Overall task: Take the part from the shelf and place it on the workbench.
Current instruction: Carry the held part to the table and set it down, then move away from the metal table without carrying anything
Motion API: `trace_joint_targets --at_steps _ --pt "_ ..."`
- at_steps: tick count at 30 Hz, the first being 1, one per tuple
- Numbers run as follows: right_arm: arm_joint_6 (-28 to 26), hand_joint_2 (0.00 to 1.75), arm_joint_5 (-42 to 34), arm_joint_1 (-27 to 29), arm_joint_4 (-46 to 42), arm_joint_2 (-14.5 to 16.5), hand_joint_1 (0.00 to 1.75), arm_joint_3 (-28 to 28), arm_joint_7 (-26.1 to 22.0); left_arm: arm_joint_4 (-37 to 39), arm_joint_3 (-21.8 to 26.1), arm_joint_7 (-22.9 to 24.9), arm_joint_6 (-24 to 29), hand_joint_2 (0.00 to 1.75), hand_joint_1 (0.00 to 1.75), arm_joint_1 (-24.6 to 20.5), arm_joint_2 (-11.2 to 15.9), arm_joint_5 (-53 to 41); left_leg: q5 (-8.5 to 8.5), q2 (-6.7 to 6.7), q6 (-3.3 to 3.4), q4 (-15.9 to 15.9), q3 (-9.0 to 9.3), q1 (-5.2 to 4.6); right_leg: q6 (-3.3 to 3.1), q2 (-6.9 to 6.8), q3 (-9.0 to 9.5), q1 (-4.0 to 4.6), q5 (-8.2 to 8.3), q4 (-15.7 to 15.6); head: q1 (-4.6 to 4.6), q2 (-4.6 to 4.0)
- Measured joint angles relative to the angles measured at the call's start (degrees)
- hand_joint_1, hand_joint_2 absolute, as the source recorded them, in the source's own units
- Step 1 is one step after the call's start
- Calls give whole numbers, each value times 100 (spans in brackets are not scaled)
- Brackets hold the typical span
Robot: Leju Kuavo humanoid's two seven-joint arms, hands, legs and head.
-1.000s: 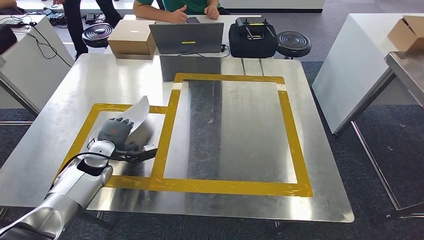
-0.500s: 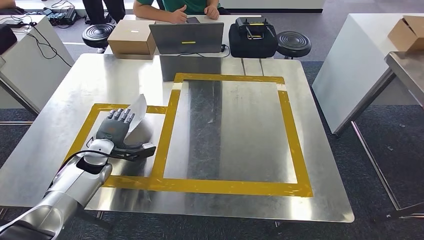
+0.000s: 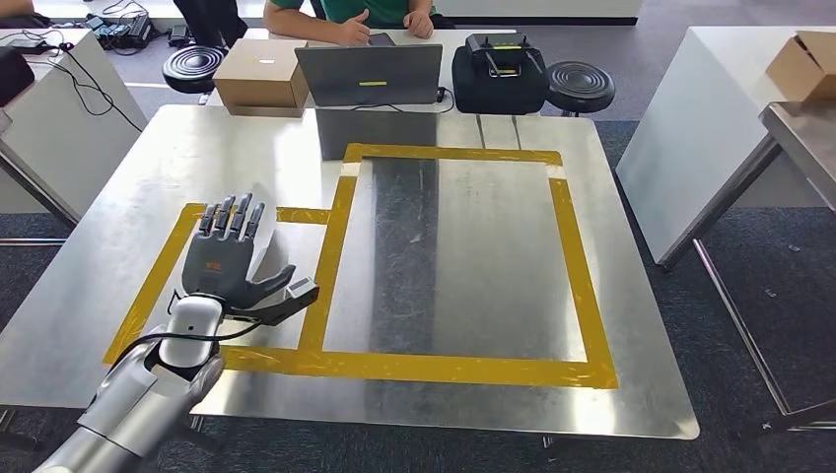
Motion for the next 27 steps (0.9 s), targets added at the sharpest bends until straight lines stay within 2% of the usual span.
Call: trace_joint_targets --at_steps 6,11,14,21,27 --pt "0 0 17 0 1 0 0 0 -19 -591 159 -435 -206 0 0 71 86 0 0 2 0 0 1 0 0 -2 8 0 1 0 0 0" --pt "0 0 64 3 0 0 0 0 -20 -925 326 -491 -188 0 0 92 224 0 1 3 -1 0 7 2 0 -1 7 2 1 0 0 0" --pt "0 0 63 3 -1 0 0 0 -17 -1097 512 -710 -150 0 0 91 302 0 1 2 -1 0 6 3 -1 -1 7 3 0 0 0 0" --pt "0 0 61 3 1 0 0 0 -1 -1296 866 -991 -124 0 0 83 351 0 1 3 -1 0 7 3 0 -1 7 3 1 0 0 0" --pt "0 0 61 1 1 0 0 0 61 -1342 1117 -1524 -204 0 0 19 330 0 1 4 -1 0 8 3 0 0 7 2 1 0 0 0"
